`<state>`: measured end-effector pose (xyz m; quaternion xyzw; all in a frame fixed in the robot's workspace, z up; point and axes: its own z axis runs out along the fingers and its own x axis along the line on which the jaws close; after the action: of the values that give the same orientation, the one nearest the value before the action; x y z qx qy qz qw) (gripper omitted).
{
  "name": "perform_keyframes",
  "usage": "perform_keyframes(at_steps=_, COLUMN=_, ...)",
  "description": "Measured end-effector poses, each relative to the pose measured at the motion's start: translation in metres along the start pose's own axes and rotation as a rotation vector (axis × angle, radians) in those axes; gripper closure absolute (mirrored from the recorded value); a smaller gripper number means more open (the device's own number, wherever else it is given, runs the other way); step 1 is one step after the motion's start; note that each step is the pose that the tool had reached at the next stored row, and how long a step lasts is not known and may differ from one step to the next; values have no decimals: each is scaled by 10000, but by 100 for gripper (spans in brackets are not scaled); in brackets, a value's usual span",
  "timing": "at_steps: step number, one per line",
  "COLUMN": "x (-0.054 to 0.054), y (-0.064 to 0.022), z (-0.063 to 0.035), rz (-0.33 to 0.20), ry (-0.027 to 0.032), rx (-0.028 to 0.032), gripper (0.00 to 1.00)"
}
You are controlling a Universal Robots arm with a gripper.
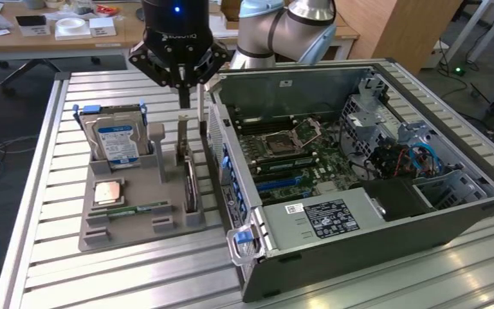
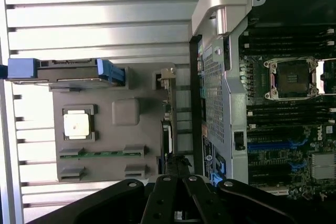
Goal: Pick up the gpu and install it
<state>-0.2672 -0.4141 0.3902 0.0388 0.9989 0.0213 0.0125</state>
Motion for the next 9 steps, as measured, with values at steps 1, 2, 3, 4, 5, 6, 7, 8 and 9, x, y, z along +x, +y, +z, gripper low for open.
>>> perform_keyframes(at_steps=1, x=-1, y=-26, z=-1, rz=-1, ry=0, rx=0, gripper=89)
perform_keyframes(at_steps=2, x=-2, y=-52, z=-2, rz=-1, ry=-1, rx=0, gripper=89)
perform_keyframes(at_steps=3, x=-2, y=-78, z=-3, rz=-1, ry=-1, rx=0, gripper=89)
perform_keyframes(at_steps=4, x=-3, y=-106, z=-4, rz=-2, ry=-1, rx=0, gripper=89)
perform_keyframes(at_steps=5, x=-3, y=-132, z=-6, rz=-1, ry=0, rx=0, gripper=89)
perform_keyframes(at_steps=6, x=-4, y=-156, z=-6, rz=-1, ry=0, rx=0, gripper=89)
perform_keyframes(at_steps=7, x=-5, y=-177, z=-8, rz=-1, ry=0, rx=0, gripper=89)
perform_keyframes(at_steps=8, x=-5, y=-191, z=-8, rz=-1, ry=-1, rx=-1, gripper=89)
perform_keyframes(at_steps=9, x=-5, y=-193, z=-8, rz=-1, ry=-1, rx=-1, gripper=89)
